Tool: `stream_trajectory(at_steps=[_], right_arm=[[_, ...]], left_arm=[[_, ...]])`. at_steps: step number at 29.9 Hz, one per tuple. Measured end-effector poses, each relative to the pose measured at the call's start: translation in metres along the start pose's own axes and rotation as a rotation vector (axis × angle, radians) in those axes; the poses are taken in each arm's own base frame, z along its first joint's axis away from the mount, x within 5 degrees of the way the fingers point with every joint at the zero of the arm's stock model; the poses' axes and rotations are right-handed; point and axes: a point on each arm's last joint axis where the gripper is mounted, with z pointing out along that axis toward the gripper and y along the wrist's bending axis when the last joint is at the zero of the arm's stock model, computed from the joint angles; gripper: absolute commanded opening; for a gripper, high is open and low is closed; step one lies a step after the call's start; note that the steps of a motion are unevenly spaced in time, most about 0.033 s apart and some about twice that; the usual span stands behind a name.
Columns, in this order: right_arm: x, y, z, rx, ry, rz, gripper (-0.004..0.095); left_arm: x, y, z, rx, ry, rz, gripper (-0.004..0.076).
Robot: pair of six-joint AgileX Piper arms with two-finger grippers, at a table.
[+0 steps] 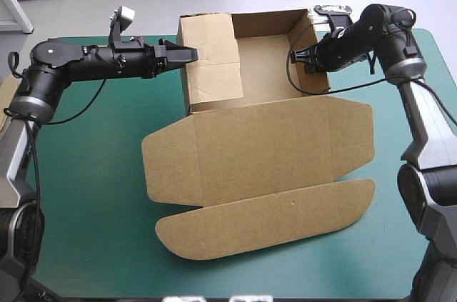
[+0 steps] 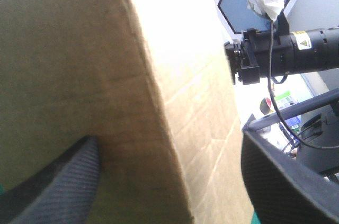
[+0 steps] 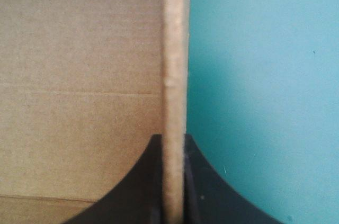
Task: Fold the box
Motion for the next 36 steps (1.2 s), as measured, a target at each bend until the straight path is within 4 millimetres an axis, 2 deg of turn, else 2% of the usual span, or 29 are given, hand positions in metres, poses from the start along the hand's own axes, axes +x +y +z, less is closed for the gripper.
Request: stream_trajectory(at_steps=[4,12,16,22,26,30,36], right_arm=[[0.000,0.004,0.010,-0.006,0.013,-0.003,-0.0011],[0.001,0.025,0.023,0.044,0.005,-0.040,-0.0011],[0.003,0.031,0.029,0.047,0.013,-0.039,-0.0011],[0.002,0.036,0.031,0.056,0.000,-0.027,-0.0011],[0.001,0.038,0.031,0.053,-0.017,-0.023,-0.0011],[0.001,0.042,0.032,0.047,-0.024,-0.029,-0.0011],[0.001,0.045,0.033,0.047,-0.029,-0.034,-0.0011]], left_arm=[[0.001,0.004,0.000,-0.039,0.015,0.001,0.0537],[0.005,0.013,-0.001,-0.144,0.052,-0.020,0.0515],[0.007,0.021,-0.003,-0.229,0.069,-0.034,0.0480],[0.003,0.022,-0.005,-0.394,0.084,-0.017,0.0479],[0.001,0.015,0.002,-0.506,0.093,0.038,0.0478],[0.004,0.009,0.013,-0.546,0.091,0.065,0.0478],[0.009,0.019,0.030,-0.618,0.123,0.046,0.0470]])
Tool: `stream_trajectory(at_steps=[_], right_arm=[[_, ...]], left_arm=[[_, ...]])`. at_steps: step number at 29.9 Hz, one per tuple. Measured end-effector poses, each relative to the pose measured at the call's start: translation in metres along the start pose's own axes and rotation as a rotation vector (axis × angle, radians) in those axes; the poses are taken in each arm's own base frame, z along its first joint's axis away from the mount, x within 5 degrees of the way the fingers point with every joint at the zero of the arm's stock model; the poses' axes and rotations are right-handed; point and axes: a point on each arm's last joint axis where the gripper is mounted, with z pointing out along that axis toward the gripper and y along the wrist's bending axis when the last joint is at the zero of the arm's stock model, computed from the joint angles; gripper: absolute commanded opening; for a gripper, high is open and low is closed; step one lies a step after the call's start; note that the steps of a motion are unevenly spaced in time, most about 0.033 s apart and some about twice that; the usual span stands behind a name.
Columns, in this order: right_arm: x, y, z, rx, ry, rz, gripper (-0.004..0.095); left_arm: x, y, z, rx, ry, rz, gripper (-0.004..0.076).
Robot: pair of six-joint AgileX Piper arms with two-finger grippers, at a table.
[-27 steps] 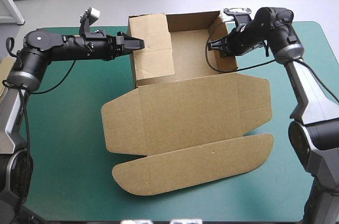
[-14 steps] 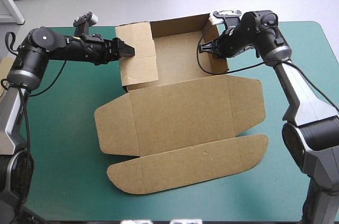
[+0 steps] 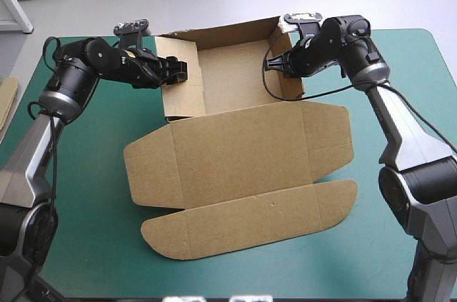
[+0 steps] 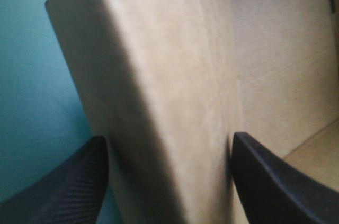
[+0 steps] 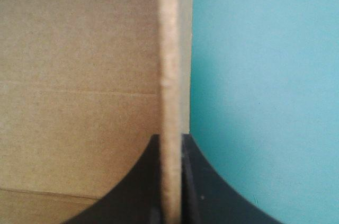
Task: Fold the box
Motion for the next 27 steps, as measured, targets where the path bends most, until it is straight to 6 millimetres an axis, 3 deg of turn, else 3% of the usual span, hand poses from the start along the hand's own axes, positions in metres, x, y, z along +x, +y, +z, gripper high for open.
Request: stream_trajectory(at_steps=[9,15,27], right_arm=[[-0.001,0.005,0.000,0.013,-0.017,-0.008,-0.0008],[0.000,0.006,0.000,0.015,-0.018,-0.012,-0.0007],[0.001,0.006,0.000,0.075,-0.015,-0.021,-0.0007]], left_arm=[[-0.006,-0.007,-0.001,-0.148,-0.027,0.026,0.0392],[-0.006,-0.009,-0.002,-0.166,-0.027,0.029,0.0244],[-0.008,-0.013,0.001,-0.105,-0.042,0.015,0.0207]])
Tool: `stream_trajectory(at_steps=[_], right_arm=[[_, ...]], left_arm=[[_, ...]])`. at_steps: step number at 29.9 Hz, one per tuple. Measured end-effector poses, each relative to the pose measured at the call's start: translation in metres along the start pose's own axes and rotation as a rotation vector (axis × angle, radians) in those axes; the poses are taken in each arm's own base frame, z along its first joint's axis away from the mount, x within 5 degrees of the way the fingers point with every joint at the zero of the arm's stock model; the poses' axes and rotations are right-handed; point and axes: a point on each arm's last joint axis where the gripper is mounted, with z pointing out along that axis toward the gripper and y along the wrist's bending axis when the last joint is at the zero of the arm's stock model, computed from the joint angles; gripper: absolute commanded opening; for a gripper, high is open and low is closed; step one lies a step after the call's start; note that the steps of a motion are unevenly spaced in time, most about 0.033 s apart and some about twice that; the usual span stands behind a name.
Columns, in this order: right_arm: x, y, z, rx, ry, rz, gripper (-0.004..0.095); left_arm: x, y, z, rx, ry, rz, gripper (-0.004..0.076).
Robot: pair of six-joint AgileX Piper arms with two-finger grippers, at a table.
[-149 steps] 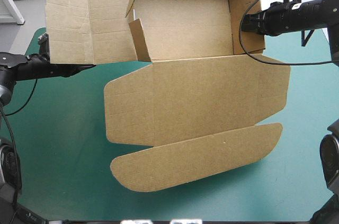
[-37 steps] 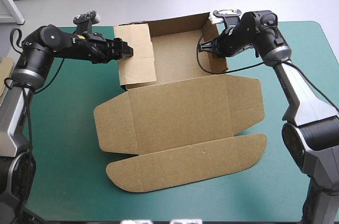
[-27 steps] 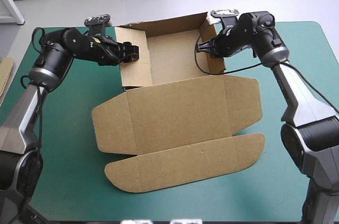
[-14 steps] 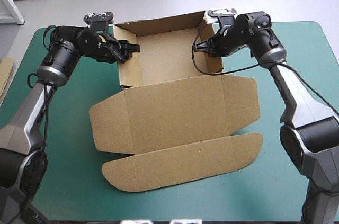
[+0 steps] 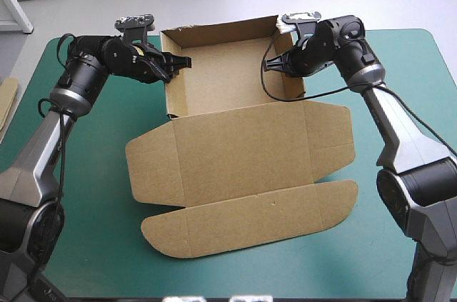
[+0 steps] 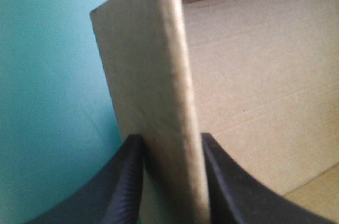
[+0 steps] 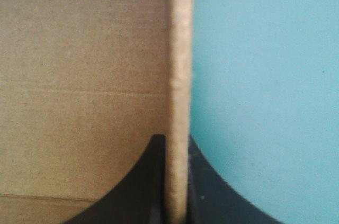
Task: Fold the box
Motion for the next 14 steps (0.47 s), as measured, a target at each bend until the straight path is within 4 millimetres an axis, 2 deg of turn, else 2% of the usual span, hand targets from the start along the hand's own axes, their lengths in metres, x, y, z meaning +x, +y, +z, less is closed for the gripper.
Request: stream_trajectory(at_steps=[8,10,12,14], right_arm=[[0.004,0.014,0.001,0.066,0.007,-0.045,-0.0007],[0.004,0.014,0.001,0.078,0.007,-0.051,-0.0007],[0.005,0.014,0.001,0.086,0.011,-0.051,-0.0007],[0.005,0.013,0.001,0.089,0.015,-0.048,-0.0008]], left_arm=[[0.009,-0.008,0.021,-0.109,0.068,0.060,0.0200],[0.009,-0.013,0.021,-0.134,0.064,0.078,0.0148],[0.008,-0.017,0.021,-0.160,0.065,0.094,0.0007],[0.008,-0.018,0.022,-0.183,0.074,0.091,-0.0008]])
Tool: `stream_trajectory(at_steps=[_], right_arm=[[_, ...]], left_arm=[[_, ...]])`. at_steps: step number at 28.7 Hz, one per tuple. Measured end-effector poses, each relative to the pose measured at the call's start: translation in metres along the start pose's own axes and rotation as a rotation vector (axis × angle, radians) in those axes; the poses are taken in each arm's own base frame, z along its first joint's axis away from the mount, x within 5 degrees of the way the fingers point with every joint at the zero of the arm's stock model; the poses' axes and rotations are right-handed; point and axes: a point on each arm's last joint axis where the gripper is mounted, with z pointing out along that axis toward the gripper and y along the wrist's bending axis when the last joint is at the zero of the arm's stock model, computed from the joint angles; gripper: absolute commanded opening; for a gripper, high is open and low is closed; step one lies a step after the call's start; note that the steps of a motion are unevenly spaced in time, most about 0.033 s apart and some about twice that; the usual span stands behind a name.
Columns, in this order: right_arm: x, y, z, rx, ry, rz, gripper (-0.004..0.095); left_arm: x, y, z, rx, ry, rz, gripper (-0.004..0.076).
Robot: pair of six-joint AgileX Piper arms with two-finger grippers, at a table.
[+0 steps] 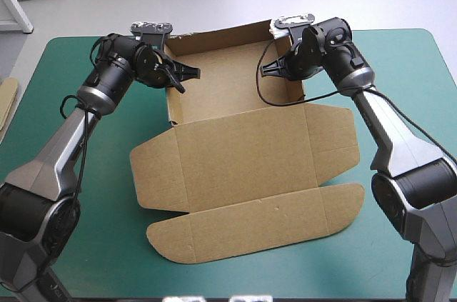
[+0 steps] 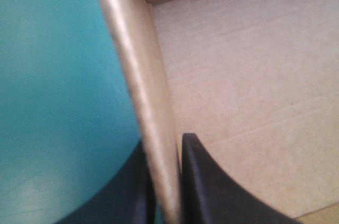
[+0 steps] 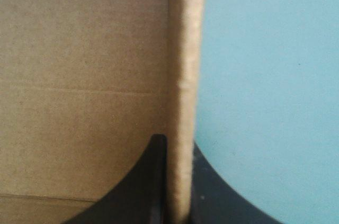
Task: Fold the box
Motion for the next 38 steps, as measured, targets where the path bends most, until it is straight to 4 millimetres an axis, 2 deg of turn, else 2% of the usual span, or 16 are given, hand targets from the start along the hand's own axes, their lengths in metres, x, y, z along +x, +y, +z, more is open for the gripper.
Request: stream_trajectory(at_steps=[10,17,25,36,38], right_arm=[[0.004,0.000,-0.001,0.003,0.042,0.018,-0.0007],[0.009,-0.001,-0.001,0.013,0.100,0.023,-0.0007],[0.011,0.001,0.011,0.002,0.131,0.030,-0.0007],[0.016,0.003,0.034,0.003,0.178,0.029,-0.0007],[0.018,0.003,0.044,0.000,0.202,0.033,-0.0007]], left_arm=[[-0.002,0.001,0.003,-0.019,0.000,-0.029,-0.0008],[0.001,-0.001,0.017,-0.025,0.062,-0.031,-0.0008],[-0.004,-0.002,0.022,-0.060,0.140,0.003,-0.0008],[0.000,-0.002,0.053,-0.084,0.212,0.024,-0.0008],[0.001,0.006,0.068,-0.065,0.250,-0.005,-0.0008]])
